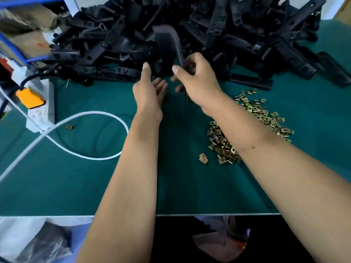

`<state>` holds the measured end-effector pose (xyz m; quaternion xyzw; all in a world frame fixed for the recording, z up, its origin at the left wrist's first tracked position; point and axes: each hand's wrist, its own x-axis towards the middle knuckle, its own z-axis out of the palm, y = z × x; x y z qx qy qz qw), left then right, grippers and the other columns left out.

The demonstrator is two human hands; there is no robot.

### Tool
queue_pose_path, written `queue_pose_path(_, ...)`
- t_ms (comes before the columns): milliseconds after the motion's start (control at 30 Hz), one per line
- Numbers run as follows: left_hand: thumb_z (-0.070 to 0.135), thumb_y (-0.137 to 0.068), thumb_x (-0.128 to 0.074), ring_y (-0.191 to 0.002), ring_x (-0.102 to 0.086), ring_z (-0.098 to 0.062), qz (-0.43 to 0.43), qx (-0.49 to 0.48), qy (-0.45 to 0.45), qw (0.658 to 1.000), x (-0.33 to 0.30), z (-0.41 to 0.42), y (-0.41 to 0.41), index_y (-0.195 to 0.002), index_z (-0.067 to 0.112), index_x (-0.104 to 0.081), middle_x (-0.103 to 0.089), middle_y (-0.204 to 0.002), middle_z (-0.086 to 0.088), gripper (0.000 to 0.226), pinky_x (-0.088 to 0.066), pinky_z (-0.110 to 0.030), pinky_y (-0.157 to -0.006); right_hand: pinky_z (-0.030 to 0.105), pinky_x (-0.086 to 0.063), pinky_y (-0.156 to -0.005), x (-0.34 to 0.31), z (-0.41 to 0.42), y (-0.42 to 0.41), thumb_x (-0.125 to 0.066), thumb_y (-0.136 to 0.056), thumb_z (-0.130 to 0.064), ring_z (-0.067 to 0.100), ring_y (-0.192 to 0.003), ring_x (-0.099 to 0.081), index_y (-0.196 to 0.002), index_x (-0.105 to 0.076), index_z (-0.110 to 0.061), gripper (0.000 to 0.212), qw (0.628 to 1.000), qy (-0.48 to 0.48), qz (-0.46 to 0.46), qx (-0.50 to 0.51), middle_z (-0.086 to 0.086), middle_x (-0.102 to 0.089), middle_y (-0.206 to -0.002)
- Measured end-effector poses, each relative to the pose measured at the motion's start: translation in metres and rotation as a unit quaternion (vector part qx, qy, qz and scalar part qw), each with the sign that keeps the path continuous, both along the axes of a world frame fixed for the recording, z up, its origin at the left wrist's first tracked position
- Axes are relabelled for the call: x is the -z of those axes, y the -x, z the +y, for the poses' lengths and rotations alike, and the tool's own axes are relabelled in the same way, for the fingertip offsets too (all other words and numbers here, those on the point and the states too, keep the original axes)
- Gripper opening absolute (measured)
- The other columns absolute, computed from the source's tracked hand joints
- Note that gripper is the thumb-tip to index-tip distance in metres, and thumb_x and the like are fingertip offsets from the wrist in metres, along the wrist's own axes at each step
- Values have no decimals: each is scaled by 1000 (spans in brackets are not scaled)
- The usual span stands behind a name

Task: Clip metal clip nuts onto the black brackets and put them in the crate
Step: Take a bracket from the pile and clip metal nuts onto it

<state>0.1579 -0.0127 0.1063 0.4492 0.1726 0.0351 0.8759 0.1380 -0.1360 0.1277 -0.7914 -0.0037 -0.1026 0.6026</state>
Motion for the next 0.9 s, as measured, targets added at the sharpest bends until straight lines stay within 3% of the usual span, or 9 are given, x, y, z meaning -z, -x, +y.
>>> queue_pose_path(67,58,-98,-58,-71,-68,-23,-11,108,80,991,-2,2,4,-131,4,-46,-75,-99,-15,65,-57,-34,-63,33,-54,-52,-6,-3,8,-63,-102,-31,25,-76,-73,-100,-54,-13,20,986,-137,51,-79,8,-76,-89)
queue_pose_path(133,67,-97,-51,-68,-65,-20,-39,153,71,985,-2,2,4,-125,5,-60,-73,-93,-8,69,-49,-31,-51,23,-41,-42,-4,-7,16,-62,-103,-31,30,-79,-71,-100,-61,-11,20,974,-153,106,-127,16,-76,-93)
queue_pose_path(233,57,-102,-52,-97,-73,-24,-80,102,82,988,-3,4,0,-125,8,-69,-75,-109,-9,57,-62,-34,-75,28,-55,-52,3,-21,25,-69,-99,-35,24,-86,-69,-98,-69,-11,24,983,23,114,-144,8,-70,-96)
queue_pose_path(300,53,-104,-50,-97,-75,-19,-87,67,79,991,-2,7,-4,-124,11,-68,-77,-109,-6,50,-60,-28,-77,29,-55,-60,-1,-35,31,-79,-87,-47,14,-79,-66,-98,-67,-18,33,968,196,75,-134,-2,-67,-91)
queue_pose_path(433,54,-104,-49,-87,-77,-17,-67,49,94,992,1,11,-7,-113,13,-67,-80,-95,-4,46,-60,-26,-65,24,-44,-65,-29,-46,52,-88,-54,-69,0,-71,-62,-92,-68,-35,54,825,438,157,-321,-15,-68,-84)
queue_pose_path(567,42,-101,-63,-83,-77,-20,-39,88,58,994,1,7,-3,-104,12,-72,-77,-99,-7,31,-61,-31,-67,28,-37,-57,-32,-30,71,-92,-53,-64,4,-74,-56,-93,-63,-35,58,726,568,162,-353,-16,-59,-88)
queue_pose_path(633,20,-101,-63,-79,-74,-22,-43,115,37,992,2,5,-3,-104,5,-73,-76,-92,-9,18,-62,-33,-74,28,-35,-54,-27,-25,70,-95,-58,-54,5,-71,-54,-92,-63,-31,51,728,575,130,-350,-14,-58,-84)
queue_pose_path(733,0,-97,-59,-90,-70,-27,-33,150,-34,988,6,1,-2,-132,-10,-60,-67,-113,-18,37,-59,-38,-90,16,-38,-50,-25,-38,58,-93,-69,-42,-1,-59,-56,-84,-72,-28,29,777,522,120,-329,-14,-64,-70)
queue_pose_path(900,-7,-93,-66,-83,-75,-22,-56,138,-83,985,10,-3,1,-122,-5,-63,-74,-105,-16,30,-60,-31,-71,12,-38,-55,-14,-80,33,-88,-78,-38,-1,-69,-62,-81,-74,-27,18,852,468,82,-219,-14,-68,-74)
